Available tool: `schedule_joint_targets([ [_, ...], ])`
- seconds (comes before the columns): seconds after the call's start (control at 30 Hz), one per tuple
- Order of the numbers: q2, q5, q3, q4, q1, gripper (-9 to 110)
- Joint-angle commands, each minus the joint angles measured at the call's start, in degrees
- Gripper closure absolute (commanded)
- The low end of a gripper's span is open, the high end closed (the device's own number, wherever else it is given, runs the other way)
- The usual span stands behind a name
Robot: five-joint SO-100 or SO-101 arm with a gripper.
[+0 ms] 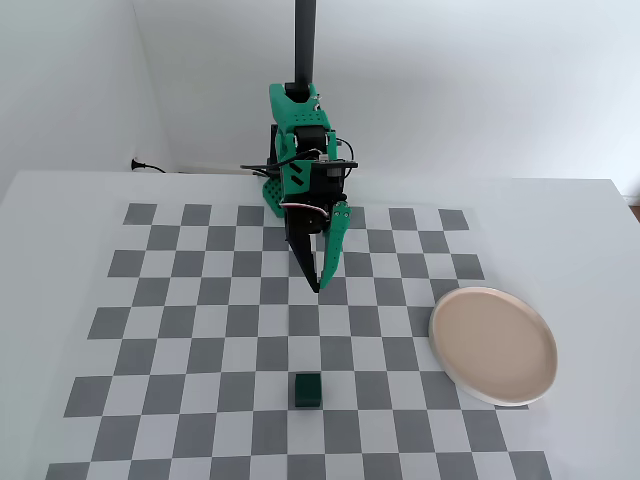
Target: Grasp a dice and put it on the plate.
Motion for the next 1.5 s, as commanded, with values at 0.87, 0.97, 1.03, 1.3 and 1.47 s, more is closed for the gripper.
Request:
schedule_joint_targets([
  [0.87, 0.8, 9.2, -0.9, 6.9, 0.8, 106],
  [0.97, 0.8, 9.9, -0.9, 7.9, 0.6, 106],
  [1.03, 0.8, 10.6, -0.9, 8.1, 0.7, 106],
  [1.3, 0.9, 10.8, -0.9, 8.7, 1.4, 86],
  [1.47, 0.9, 11.0, -0.9, 8.1, 1.3, 78],
])
